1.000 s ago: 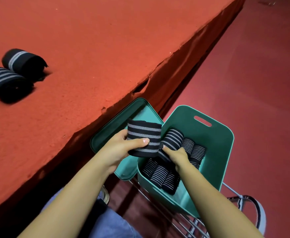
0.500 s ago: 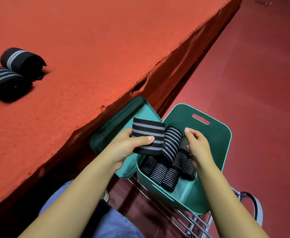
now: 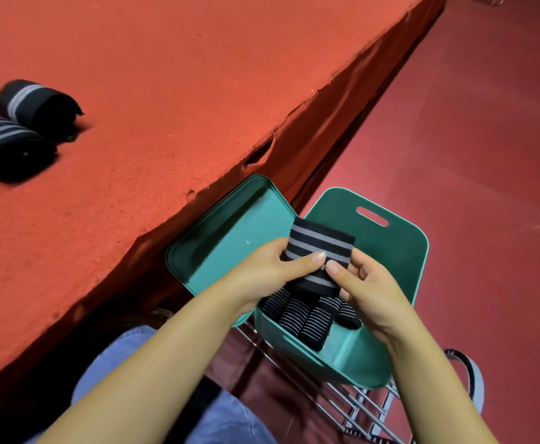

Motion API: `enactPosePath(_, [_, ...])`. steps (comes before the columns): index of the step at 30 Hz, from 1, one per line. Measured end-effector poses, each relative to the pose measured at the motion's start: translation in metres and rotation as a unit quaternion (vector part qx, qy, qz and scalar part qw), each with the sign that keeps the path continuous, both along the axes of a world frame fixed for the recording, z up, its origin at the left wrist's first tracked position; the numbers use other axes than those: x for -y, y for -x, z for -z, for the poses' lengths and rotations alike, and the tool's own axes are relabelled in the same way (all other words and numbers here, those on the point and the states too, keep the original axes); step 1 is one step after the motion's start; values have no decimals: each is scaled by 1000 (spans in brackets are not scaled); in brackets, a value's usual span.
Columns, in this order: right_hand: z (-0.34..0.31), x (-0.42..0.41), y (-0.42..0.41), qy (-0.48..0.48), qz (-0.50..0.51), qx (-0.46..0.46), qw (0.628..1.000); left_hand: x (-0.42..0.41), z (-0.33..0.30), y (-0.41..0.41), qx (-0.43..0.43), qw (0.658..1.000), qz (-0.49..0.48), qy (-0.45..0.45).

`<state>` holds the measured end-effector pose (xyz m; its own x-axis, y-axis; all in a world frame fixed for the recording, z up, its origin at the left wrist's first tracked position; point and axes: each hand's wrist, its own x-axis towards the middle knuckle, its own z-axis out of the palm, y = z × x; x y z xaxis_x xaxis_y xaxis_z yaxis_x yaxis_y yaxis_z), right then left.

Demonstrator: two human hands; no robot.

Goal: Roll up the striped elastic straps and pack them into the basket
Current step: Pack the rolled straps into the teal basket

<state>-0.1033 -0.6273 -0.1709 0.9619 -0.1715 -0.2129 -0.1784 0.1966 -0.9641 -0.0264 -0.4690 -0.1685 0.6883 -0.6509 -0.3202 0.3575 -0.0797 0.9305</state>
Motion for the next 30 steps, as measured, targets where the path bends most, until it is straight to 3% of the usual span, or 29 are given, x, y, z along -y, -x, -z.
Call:
enactPosePath(5, [-1,6,1,-49,3,21,999,6,-8,-3,30,997,59,-41])
enactPosePath(9, [1,6,6,-59,30,45,997,5,-16,-3,-3,994,102,-37])
enactPosePath(13, [0,2,9,-28,50,38,998,5,-13,-4,-48,996,57,-41])
enactPosePath(18, [-5,5,4,-55,144,12,988,9,-4,-10,-3,992,-26,-121])
enactPosePath(23, [16,27,-18,-29,328,-96,939,5,-1,-9,-30,990,-72,-118])
enactPosePath(30, [91,44,-47,-38,360,-279,890,0,-1,-9,-56,990,-86,-99])
